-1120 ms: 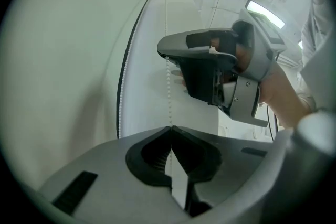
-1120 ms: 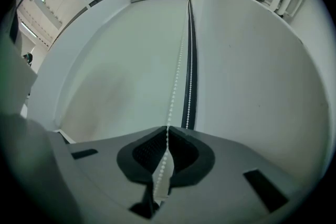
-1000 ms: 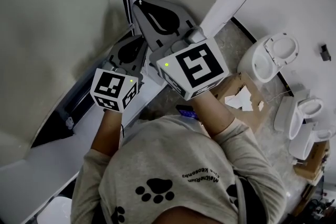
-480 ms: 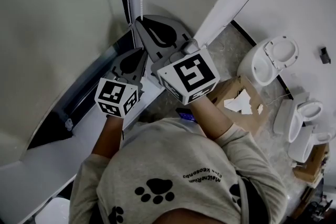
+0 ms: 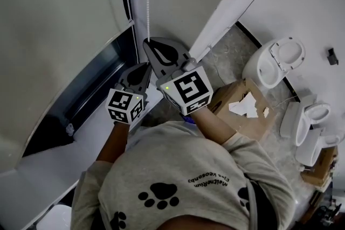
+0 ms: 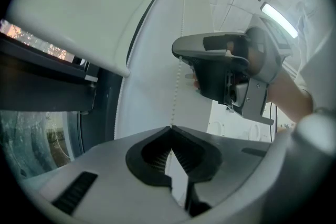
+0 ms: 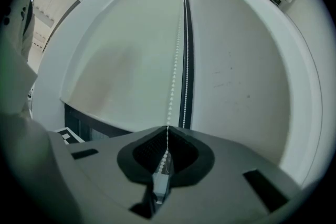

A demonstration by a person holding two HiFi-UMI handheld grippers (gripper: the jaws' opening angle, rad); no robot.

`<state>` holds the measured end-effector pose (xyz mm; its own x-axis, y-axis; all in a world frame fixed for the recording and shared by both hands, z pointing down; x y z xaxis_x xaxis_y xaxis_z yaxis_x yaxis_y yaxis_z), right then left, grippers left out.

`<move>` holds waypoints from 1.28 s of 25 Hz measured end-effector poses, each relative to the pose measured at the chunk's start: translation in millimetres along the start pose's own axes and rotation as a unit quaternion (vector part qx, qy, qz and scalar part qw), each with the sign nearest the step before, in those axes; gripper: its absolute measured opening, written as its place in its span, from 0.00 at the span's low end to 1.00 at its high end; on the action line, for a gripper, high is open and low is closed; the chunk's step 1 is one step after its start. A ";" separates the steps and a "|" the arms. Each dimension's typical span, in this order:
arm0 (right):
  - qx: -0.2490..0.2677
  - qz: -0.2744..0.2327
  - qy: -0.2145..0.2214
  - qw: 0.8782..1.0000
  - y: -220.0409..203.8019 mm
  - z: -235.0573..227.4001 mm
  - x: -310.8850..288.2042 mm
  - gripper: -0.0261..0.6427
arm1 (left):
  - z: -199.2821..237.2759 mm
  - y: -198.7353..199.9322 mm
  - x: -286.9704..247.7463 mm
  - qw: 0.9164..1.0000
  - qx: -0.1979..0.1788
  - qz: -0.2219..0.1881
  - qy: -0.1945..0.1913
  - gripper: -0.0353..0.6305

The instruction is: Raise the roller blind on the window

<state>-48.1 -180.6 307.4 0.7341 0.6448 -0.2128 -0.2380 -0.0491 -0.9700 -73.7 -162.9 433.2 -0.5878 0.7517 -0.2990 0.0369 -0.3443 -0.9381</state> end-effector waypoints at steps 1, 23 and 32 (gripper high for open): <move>-0.003 0.003 -0.001 1.000 -4.8 0.1 0.8 0.06 | -1.3 -4.8 -0.8 1.000 0.002 0.002 -0.001 0.07; -0.049 0.043 0.004 0.998 -80.1 25.9 -2.2 0.06 | -0.9 -84.4 -1.5 0.999 -0.014 0.044 0.025 0.07; -0.056 0.036 0.003 0.998 -79.6 21.9 -6.6 0.06 | -4.6 -70.5 5.7 0.999 -0.001 0.031 -0.019 0.24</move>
<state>-47.9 -164.2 388.6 0.7219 0.6318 -0.2821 -0.2177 -0.1797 -0.9593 -75.8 -131.8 496.8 -0.6143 0.7077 -0.3490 0.0754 -0.3877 -0.9187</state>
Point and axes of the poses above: the fingertips, and each gripper's own axes: x backward along the fingers, z to its left, y out of its top, the point moved 3 cm from there along x, backward along the fingers, and after that the axes turned 9 degrees about z, right-handed, at the moved point
